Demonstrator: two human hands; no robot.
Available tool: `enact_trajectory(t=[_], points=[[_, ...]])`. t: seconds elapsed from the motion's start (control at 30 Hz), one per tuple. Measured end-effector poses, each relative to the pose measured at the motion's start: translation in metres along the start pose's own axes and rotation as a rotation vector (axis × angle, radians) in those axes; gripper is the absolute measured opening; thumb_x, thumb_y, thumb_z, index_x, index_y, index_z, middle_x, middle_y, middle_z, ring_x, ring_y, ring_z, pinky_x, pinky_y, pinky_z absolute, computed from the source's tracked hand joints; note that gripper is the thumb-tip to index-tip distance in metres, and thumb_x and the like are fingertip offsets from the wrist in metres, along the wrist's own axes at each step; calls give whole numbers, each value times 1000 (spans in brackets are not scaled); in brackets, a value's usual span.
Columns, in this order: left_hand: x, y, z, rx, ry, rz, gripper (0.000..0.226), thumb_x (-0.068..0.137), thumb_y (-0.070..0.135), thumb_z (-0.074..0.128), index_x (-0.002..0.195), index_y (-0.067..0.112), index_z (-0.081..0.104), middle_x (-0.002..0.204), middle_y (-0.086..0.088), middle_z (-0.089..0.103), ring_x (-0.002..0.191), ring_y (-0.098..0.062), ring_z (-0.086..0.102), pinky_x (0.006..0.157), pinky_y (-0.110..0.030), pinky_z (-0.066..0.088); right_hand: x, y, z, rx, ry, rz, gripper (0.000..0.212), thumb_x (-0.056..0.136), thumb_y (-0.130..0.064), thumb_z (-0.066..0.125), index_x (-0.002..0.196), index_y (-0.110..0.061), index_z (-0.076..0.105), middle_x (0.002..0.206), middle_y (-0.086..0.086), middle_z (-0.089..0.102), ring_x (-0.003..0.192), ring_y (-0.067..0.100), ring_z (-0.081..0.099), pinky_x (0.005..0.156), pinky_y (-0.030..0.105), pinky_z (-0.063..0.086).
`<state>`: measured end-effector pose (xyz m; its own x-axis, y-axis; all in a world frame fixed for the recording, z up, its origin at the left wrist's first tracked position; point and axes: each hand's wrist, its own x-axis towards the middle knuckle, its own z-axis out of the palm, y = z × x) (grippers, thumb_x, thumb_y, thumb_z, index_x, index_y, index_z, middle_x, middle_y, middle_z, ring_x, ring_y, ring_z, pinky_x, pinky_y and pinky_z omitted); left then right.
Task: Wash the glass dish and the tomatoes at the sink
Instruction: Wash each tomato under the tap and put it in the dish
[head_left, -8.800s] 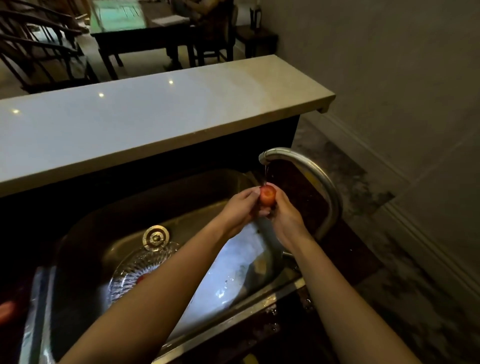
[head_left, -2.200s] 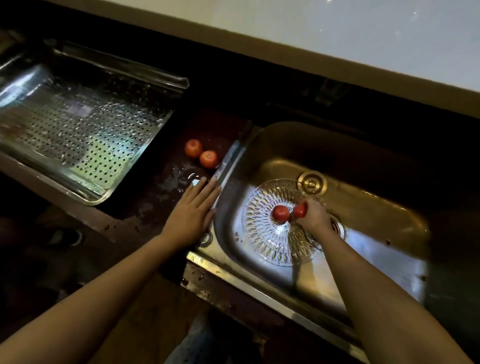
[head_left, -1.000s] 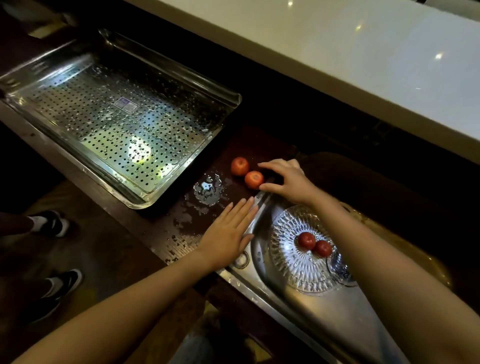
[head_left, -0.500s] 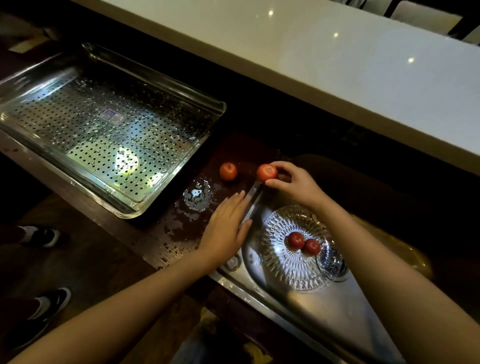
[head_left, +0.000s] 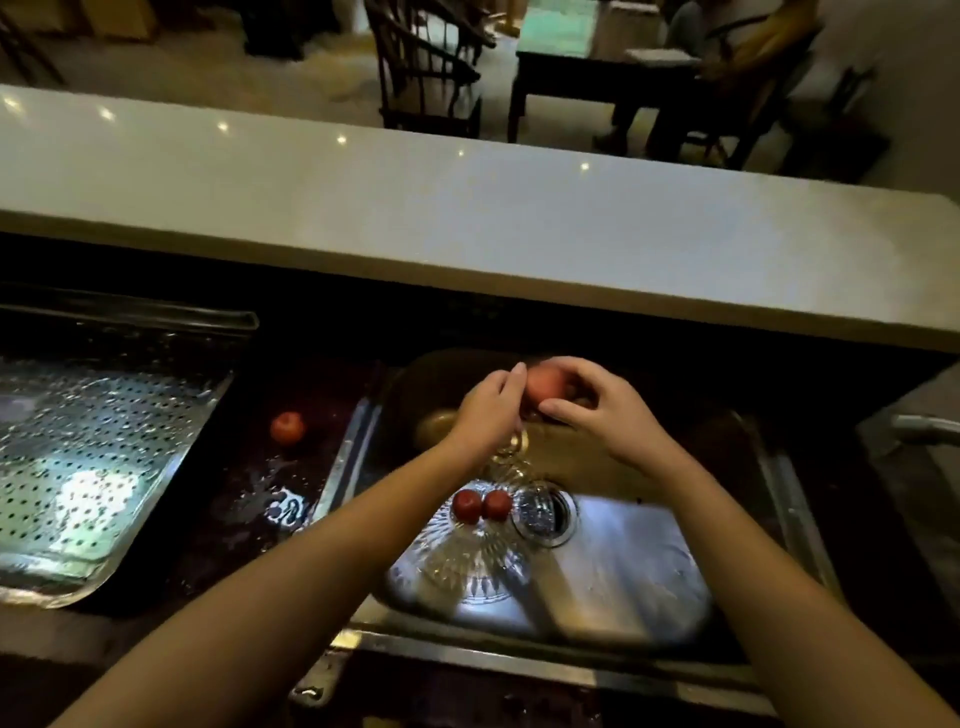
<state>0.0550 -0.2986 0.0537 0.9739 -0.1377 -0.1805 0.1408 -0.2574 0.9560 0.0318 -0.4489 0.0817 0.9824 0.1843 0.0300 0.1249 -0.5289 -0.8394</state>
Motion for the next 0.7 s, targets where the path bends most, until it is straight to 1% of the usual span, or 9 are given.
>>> enact_trajectory(t=[0.1,0.17,0.2,0.3,0.37,0.47,0.53,0.6,0.7], points=[[0,12,45,-5,-152,-15,34,98,40,36,93,14,57,60,-1,55,52,-10,50,50,-21,38,-36,25,-21,23,159,82,34,83,-23,67,112,-33,54,108,-15,55,101,1,53,81,10,43],[-2,18,77,7,-259,-26,35,97,41,37,87,15,57,62,0,57,53,-8,50,46,-17,38,-62,44,-29,164,309,167,18,88,-30,60,102,-40,56,104,-19,58,97,-3,56,72,4,46],[-4,20,93,32,-307,-29,35,97,41,37,84,16,57,63,0,58,53,-7,50,46,-16,38,-73,53,-31,277,396,231,11,92,-33,54,99,-41,57,104,-14,60,95,-1,58,70,6,48],[-15,26,145,61,-431,-68,37,98,40,36,85,12,56,64,-3,57,55,-10,51,51,-18,40,-96,80,-34,678,627,472,26,97,-40,38,105,-30,61,109,8,64,94,17,64,79,25,53],[-24,29,176,43,-490,-122,39,99,38,34,90,9,57,65,-6,56,58,-13,51,62,-25,43,-106,90,-40,964,758,591,44,96,-43,38,119,-11,58,110,16,63,94,23,63,87,36,51],[-33,36,213,81,-521,-163,42,100,37,30,113,4,53,79,-8,56,73,-16,54,74,-28,45,-119,98,-55,1100,831,682,56,95,-49,36,124,-3,52,118,19,58,108,29,57,99,43,44],[-35,42,230,91,-534,-168,43,101,37,29,123,5,47,96,-13,58,88,-20,58,80,-30,47,-124,101,-68,1146,910,724,50,93,-49,42,118,-8,55,117,20,58,112,33,56,102,47,43],[-36,45,242,83,-546,-174,44,100,38,29,129,6,43,117,-19,56,106,-28,57,87,-33,46,-130,104,-77,1124,1009,757,40,89,-46,52,109,-12,61,109,17,64,102,31,62,89,45,52],[-36,42,249,62,-580,-145,45,100,39,28,130,8,41,123,-20,53,110,-30,54,89,-35,46,-139,110,-82,1096,981,679,26,89,-46,52,93,-25,67,94,9,70,84,22,68,58,31,55]])
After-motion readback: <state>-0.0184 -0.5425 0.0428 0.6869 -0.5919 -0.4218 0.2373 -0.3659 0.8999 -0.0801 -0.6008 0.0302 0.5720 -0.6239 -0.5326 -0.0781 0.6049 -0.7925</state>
